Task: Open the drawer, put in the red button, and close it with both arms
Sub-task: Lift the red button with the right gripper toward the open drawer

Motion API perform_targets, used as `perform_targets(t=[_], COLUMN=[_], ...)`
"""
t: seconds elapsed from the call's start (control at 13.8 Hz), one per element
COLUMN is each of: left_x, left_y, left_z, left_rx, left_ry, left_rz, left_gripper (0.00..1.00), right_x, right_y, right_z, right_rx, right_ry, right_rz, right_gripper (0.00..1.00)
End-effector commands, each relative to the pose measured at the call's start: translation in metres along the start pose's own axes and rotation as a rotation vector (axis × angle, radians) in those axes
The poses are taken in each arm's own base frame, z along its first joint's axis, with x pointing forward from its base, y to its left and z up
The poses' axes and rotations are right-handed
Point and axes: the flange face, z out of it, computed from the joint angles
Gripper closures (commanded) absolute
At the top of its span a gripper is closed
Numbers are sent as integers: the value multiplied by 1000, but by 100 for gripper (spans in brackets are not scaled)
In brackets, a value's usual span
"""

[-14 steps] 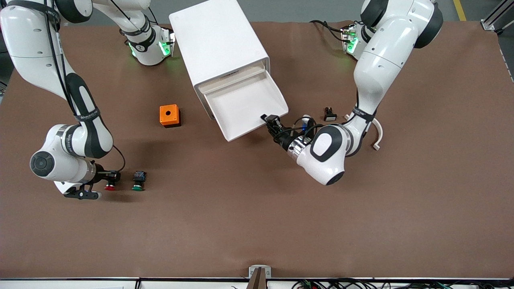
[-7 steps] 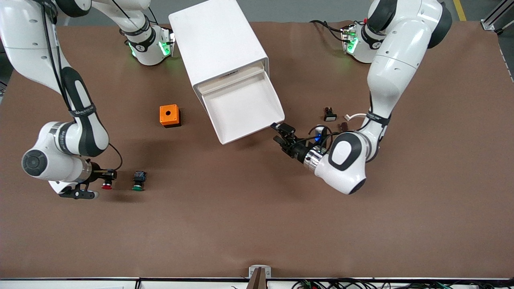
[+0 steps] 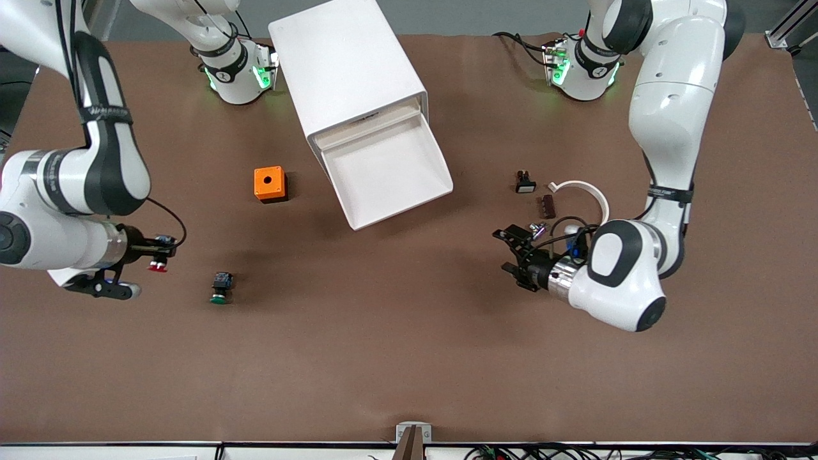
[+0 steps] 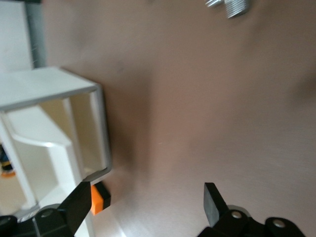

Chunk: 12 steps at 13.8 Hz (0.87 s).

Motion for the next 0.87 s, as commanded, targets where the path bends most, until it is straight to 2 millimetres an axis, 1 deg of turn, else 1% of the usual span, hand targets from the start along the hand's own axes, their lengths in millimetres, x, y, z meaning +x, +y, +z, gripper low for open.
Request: perform_targets(t=[0.0,0.07,0.14,0.29,0.36,0.43,0.51,0.65,0.72,0.8], left_x=[9,16,25,39,43,45,48,50,45,43], left_y=[-8,-7,-7,-12,-16,-22,-22,-27,-35,-37], left_z=[-34,-50,-69,-102,-112,-119,-121,-131,-141,-144], left_rx=[-83,-111,-144,-201,-227,-250,-257,-267,-308,-334], left_ry=[27,25,25,34,76,141,186,226,241,276], left_rz=[122,180,232,352,443,541,613,793,850,869], left_gripper=[0,0,0,0,0,0,0,0,0,0], right_x=[-41,-57,-73,-105,-124,-142,-157,-193,-199,-199], right_y=[-66,-94,-119,-170,-198,-224,-245,-290,-305,-313], right_z=[-34,-43,-47,-48,-45,-42,-38,-34,-35,-38], right_rx=[-84,-107,-127,-149,-164,-174,-174,-114,-41,19], right_ry=[-40,-42,-38,-22,-1,19,34,12,-9,-22], right_rz=[141,193,234,308,339,372,405,481,531,583], right_gripper=[87,87,87,87,87,88,88,88,88,88])
